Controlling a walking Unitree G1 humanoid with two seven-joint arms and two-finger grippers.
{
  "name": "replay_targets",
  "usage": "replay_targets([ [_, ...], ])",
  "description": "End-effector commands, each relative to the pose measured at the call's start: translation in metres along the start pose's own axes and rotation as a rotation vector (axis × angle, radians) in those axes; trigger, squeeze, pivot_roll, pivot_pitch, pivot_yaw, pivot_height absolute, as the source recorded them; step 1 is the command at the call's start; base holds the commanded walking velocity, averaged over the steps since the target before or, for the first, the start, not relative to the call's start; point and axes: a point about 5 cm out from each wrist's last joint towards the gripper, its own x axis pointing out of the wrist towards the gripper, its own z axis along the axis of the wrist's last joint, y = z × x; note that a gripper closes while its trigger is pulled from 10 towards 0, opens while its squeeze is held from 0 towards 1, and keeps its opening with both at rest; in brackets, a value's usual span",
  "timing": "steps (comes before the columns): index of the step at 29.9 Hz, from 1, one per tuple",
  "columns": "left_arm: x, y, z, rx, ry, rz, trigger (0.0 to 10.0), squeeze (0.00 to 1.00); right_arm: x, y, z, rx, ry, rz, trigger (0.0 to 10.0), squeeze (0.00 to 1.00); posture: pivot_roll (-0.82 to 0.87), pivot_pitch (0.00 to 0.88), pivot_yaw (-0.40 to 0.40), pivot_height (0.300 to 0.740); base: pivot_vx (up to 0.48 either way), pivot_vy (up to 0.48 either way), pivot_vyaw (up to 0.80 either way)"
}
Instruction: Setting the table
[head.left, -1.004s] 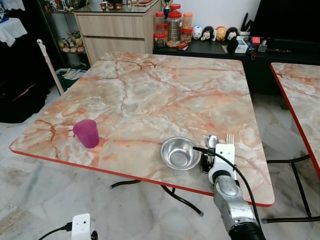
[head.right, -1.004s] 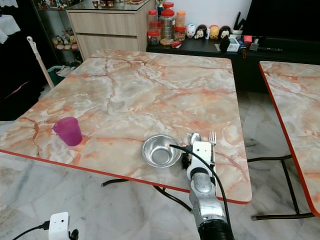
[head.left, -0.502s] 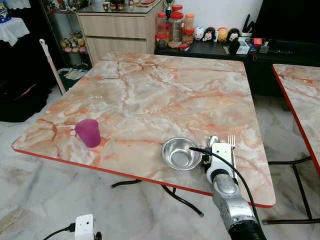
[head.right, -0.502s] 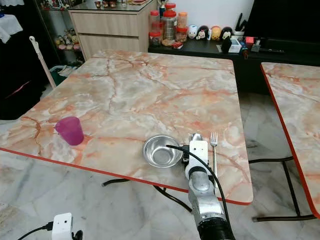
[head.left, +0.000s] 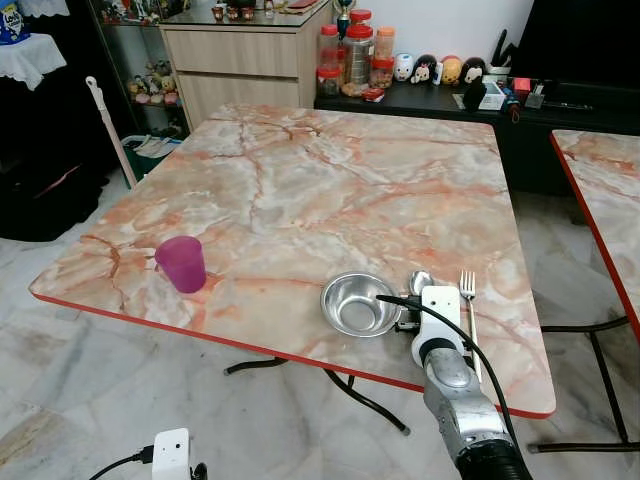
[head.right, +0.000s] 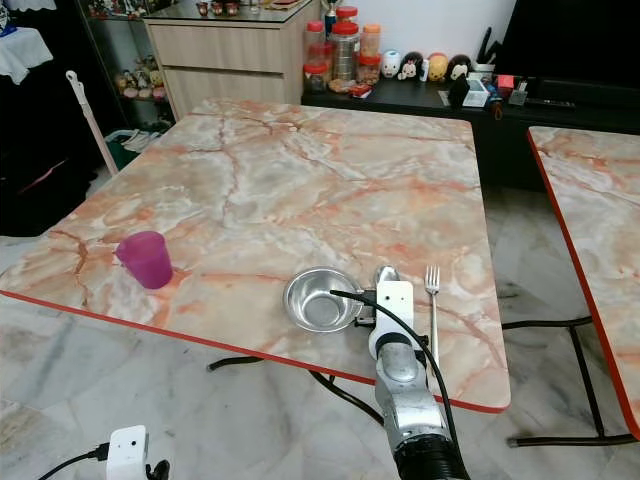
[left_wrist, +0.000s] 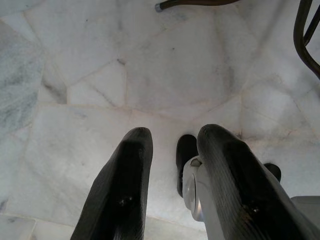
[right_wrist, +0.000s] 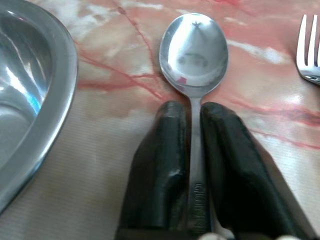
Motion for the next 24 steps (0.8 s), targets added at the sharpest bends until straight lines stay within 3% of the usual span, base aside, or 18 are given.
replay_targets([
  [1,0.000,0.002,-0.003,-0.021,0.019,0.002,10.0,0.00,0.000,-0.005,-0.010,-0.004,0.053,-0.025,0.0,0.00,0.00,0.000,0.006,0.732,0.000,0.000,0.00],
  [10,0.000,0.001,-0.001,-0.022,0.012,-0.004,10.0,0.00,0.002,-0.010,0.004,-0.001,-0.022,-0.075,0.0,0.00,-0.01,0.000,0.010,0.732,0.000,0.000,0.00],
  [16,0.001,-0.001,0.002,-0.026,0.001,-0.009,10.0,0.00,0.001,-0.013,0.020,0.002,-0.133,-0.106,0.0,0.00,-0.01,0.000,0.009,0.732,0.000,0.000,0.00],
  [18,0.001,-0.002,0.002,-0.028,-0.002,-0.009,10.0,0.00,0.000,-0.012,0.028,0.035,-0.194,-0.097,0.0,0.00,-0.01,0.000,0.010,0.732,0.000,0.000,0.00],
  [23,0.001,-0.002,0.002,-0.028,-0.003,-0.009,10.0,0.00,0.000,-0.012,0.029,0.039,-0.203,-0.098,0.0,0.00,-0.01,0.000,0.010,0.732,0.000,0.000,0.00],
  [24,0.001,-0.002,0.003,-0.026,-0.007,-0.006,10.0,0.00,-0.002,-0.007,0.037,0.032,-0.263,-0.068,0.0,0.00,-0.01,0.000,0.009,0.732,0.000,0.000,0.00],
])
